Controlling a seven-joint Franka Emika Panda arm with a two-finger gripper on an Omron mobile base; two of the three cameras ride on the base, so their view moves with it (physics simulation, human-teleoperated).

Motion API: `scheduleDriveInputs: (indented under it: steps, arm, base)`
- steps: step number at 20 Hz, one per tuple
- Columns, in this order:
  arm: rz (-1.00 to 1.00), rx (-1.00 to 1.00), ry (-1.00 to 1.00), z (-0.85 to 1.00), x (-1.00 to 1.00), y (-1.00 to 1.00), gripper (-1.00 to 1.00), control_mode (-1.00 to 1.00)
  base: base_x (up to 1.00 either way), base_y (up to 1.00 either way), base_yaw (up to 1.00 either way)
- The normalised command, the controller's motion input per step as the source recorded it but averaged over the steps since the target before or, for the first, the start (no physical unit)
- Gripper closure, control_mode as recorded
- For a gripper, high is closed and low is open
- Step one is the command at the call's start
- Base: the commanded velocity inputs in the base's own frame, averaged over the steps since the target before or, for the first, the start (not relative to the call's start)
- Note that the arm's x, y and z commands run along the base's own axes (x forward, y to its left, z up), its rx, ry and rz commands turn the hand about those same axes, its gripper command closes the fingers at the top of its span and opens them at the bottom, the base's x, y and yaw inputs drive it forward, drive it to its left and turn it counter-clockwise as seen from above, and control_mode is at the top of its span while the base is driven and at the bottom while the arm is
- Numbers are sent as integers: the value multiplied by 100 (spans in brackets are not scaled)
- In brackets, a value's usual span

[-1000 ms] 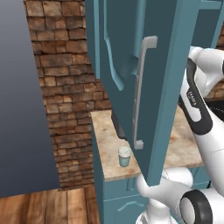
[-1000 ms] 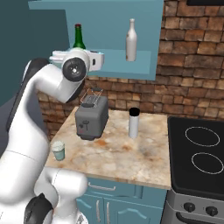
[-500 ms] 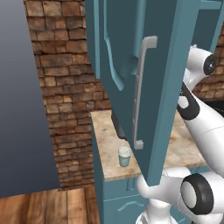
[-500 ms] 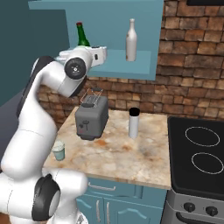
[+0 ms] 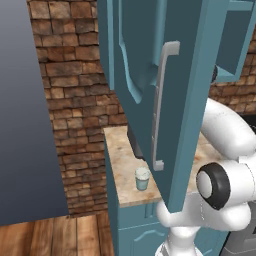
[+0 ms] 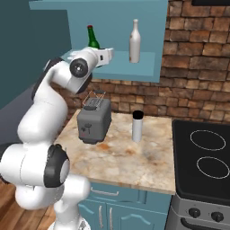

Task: Sort all alcoholic drinks to one cabinet, and non-alcoholic drinks to the other.

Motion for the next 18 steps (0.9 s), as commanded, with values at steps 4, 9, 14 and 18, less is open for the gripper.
scheduleDriveInputs:
  steps: [4, 9, 14, 18]
  arm:
    - [-9, 0, 0, -9, 65, 0, 100, -100]
    - [-6, 0, 0, -15, 56, 0, 100, -100]
    - [-4, 0, 0, -26, 48, 0, 100, -100]
    - [-1, 0, 1, -27, 24, 0, 100, -100]
  base:
    - [0, 0, 0]
    - [0, 0, 0]
    - [0, 0, 0]
    - [0, 0, 0]
